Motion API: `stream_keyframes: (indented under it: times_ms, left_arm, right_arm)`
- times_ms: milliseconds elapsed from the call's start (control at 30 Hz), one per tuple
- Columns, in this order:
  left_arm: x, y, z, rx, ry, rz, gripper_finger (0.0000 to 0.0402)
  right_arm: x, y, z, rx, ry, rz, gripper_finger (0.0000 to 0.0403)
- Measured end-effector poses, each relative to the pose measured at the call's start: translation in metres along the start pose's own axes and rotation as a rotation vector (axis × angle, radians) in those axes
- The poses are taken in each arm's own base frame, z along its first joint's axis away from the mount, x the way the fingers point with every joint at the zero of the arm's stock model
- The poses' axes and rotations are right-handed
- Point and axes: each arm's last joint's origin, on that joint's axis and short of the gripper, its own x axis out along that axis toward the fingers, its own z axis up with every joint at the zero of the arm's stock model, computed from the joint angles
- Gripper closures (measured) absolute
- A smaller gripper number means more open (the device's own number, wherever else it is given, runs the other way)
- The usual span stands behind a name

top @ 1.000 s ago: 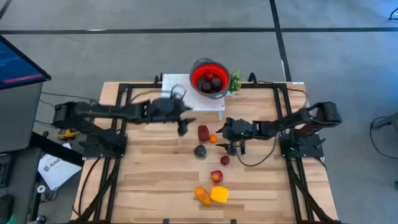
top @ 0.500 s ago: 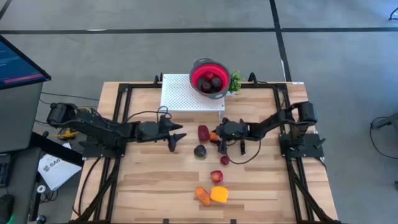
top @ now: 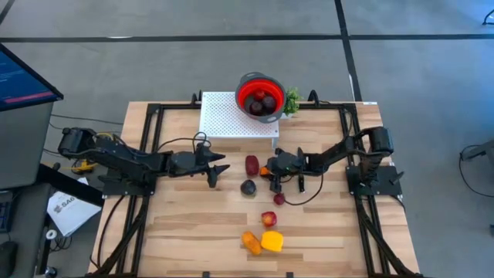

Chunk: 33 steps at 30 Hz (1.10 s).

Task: Pick & Place Fruit
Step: Put the orange into the red strainer bowl

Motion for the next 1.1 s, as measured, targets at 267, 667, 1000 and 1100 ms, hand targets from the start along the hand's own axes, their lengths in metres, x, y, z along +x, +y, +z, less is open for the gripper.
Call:
stream_keyframes:
  times_ms: [267, 667, 1000, 1100]
  left_arm:
    - [0.005, 0.000, -0.005, 0.020, 0.020, 0.010, 0.0183]
    - [0.018, 0.000, -0.018, 0.028, 0.034, 0.023, 0.0183]
    - [0.024, -0.001, -0.017, 0.004, -0.016, 0.010, 0.0183]
    - [0.024, -0.001, -0.016, 0.000, -0.022, 0.008, 0.0183]
  right_arm:
    - [-0.035, -0.001, 0.015, 0.000, 0.085, 0.008, 0.0258]
    - [-0.098, -0.016, 0.070, -0.041, -0.140, 0.341, 0.0257]
    - [-0.132, -0.060, 0.177, -0.095, -0.472, 0.173, 0.0260]
    - [-0.132, -0.084, 0.207, -0.059, -0.383, 0.045, 0.0258]
